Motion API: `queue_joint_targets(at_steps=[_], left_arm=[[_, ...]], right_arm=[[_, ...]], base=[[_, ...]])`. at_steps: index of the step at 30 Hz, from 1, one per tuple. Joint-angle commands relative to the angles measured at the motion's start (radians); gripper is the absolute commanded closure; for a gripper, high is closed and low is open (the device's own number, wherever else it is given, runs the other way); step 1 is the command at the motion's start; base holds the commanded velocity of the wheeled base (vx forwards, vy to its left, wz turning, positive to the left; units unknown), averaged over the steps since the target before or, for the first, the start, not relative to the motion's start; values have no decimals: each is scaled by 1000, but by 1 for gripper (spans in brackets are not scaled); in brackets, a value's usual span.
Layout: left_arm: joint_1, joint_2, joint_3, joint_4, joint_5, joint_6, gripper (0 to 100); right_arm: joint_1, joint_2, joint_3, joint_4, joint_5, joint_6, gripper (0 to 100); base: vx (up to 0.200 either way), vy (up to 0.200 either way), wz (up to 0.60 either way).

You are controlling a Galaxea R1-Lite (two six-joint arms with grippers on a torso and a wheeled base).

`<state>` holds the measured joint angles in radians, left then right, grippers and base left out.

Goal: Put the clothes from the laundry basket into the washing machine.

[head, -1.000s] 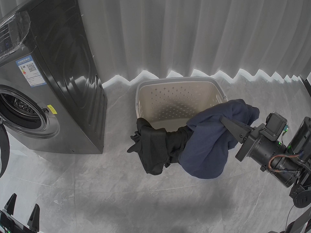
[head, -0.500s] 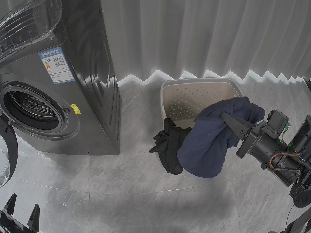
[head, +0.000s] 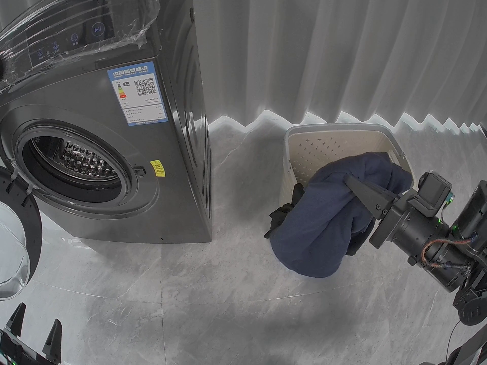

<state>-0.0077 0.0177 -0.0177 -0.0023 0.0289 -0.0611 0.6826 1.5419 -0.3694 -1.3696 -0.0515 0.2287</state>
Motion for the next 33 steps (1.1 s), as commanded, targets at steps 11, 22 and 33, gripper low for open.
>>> queue_joint_targets(at_steps=[11,22,33], left_arm=[[0,-12,18,-1,0,0,0],[0,-12,18,-1,0,0,0],[0,-12,18,-1,0,0,0]], right_arm=[[0,1,1,0,-2,0,100],[0,1,4,0,-2,0,100],[0,1,3,0,-2,0,100]], base=[[-200,0,0],[-91,0,0],[0,200,0]])
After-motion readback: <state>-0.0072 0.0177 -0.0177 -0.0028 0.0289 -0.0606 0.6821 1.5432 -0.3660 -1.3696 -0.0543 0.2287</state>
